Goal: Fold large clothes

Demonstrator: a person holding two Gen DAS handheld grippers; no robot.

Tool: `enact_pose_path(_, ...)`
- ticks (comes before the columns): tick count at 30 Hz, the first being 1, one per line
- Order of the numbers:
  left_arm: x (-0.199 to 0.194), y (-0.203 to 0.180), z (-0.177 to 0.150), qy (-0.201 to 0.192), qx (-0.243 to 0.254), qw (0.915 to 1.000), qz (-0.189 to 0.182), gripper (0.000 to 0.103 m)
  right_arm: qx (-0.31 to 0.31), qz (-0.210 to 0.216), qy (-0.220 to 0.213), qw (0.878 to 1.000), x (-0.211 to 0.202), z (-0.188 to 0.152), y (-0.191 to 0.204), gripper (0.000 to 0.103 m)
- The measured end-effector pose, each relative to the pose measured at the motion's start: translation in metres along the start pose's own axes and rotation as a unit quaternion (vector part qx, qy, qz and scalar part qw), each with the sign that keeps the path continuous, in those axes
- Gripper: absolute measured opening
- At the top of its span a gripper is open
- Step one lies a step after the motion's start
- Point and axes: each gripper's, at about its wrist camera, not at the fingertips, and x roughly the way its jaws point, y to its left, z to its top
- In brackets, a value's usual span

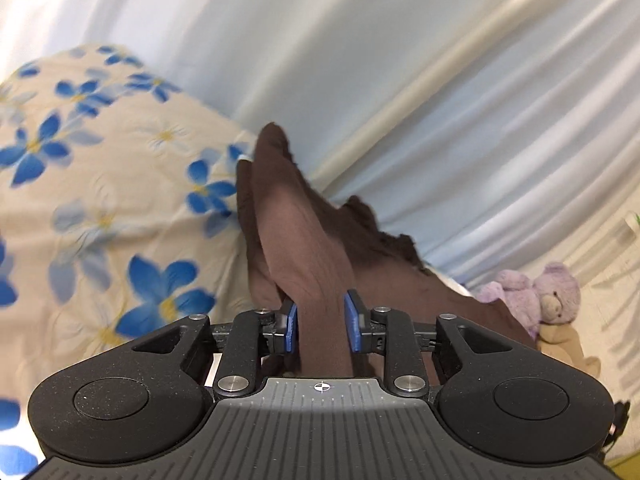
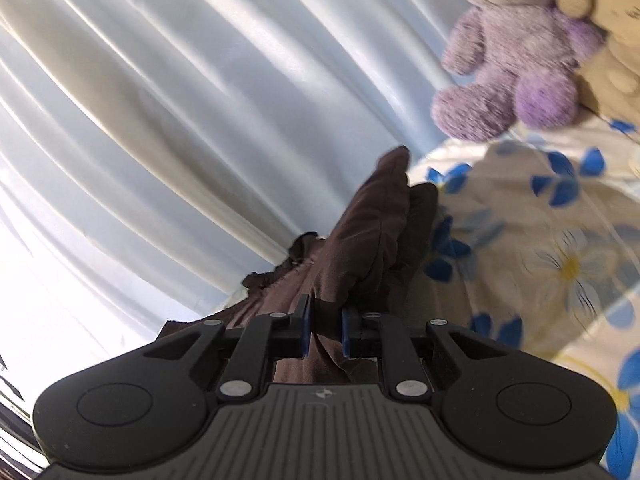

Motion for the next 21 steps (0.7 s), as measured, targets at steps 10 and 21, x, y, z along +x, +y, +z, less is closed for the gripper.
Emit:
enact_pose_path(10,0.002,-0.032,0.004,-0.070,0.094,0.9809,0.155,0.081,-0.110,-0.231,-0.079,0.963,-0.017,-0.022,0.014,0.045)
enact_pose_path(21,0.197,-0.152,-0.019,0.004,0.136,0.9859,0.097,0.095,-0.219,-0.110,0.003,0.969,0.183,-0.045,0.128,0.002)
